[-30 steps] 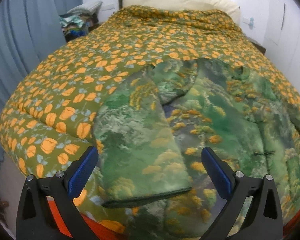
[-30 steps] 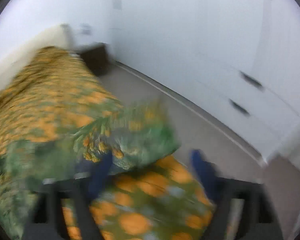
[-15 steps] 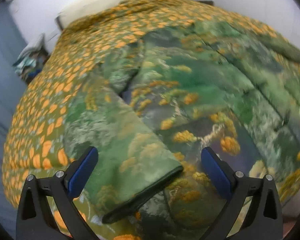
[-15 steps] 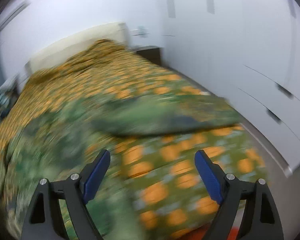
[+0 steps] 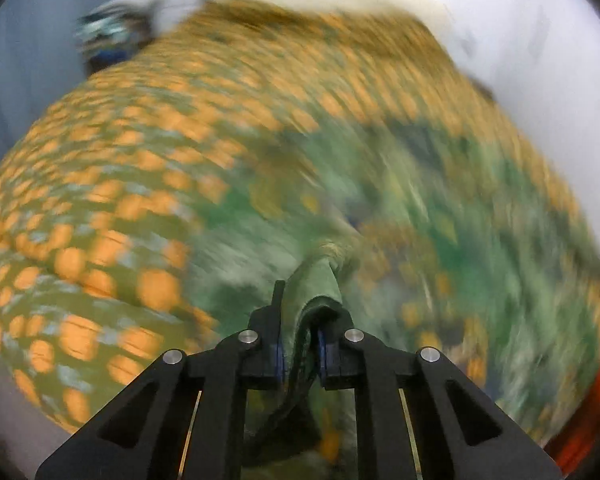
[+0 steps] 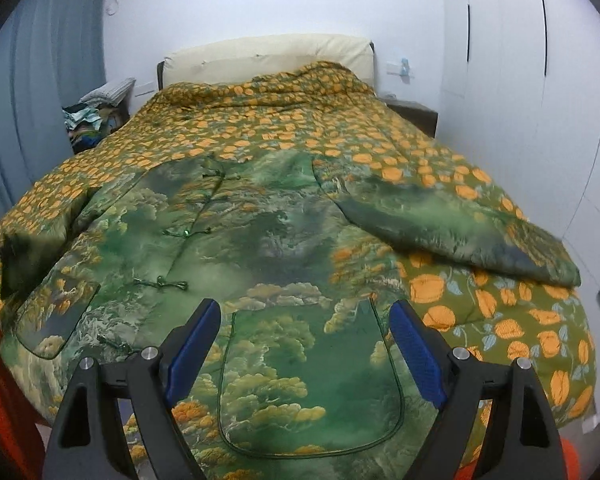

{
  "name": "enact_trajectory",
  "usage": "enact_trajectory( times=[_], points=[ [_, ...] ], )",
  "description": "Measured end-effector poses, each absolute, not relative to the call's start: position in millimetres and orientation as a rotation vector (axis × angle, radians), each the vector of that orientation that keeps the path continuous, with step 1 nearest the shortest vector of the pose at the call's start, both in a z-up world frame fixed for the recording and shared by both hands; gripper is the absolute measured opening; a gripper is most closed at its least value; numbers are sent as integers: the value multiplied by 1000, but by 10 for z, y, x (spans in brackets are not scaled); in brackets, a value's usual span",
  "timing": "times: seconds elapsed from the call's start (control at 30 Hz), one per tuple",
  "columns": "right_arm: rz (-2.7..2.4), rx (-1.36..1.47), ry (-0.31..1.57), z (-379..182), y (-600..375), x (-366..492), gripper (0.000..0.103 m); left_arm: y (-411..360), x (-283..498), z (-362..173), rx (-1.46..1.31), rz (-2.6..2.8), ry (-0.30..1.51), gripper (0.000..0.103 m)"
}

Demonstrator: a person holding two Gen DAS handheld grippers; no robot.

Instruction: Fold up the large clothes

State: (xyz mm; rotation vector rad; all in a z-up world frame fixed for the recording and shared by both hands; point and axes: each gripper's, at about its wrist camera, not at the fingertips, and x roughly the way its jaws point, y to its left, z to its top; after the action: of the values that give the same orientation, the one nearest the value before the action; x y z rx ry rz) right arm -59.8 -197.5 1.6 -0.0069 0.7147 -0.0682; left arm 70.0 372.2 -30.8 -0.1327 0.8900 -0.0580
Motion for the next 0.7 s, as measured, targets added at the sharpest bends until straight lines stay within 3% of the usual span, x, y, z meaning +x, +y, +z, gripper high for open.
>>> enact_trajectory(
  times=[0.13, 0.2, 0.23, 0.27, 0.33, 0.43, 0.7],
  points=[
    [-87, 8, 682, 121, -2023, -655, 86, 4778, 888, 159, -228, 226, 769, 14],
    [-102, 16, 667, 170, -2064, -685, 86, 5387, 948, 253, -265, 446, 743, 40],
    [-109, 20, 665, 190, -2085, -698, 86, 5632, 926, 259, -286, 543, 743, 60],
    [-118, 22, 665, 204, -2103, -716, 86, 5851, 881, 271, -298, 646, 742, 69],
    [-142, 27, 664, 226, -2164, -745, 86, 6103, 704, 312, -324, 754, 727, 77],
    [-178, 30, 670, 240, -2252, -783, 87, 6090, 431, 330, -370, 710, 694, 93],
    [-250, 58, 721, 181, -2514, -695, 90, 4780, 255, 37, -439, 260, 806, 96]
  ],
)
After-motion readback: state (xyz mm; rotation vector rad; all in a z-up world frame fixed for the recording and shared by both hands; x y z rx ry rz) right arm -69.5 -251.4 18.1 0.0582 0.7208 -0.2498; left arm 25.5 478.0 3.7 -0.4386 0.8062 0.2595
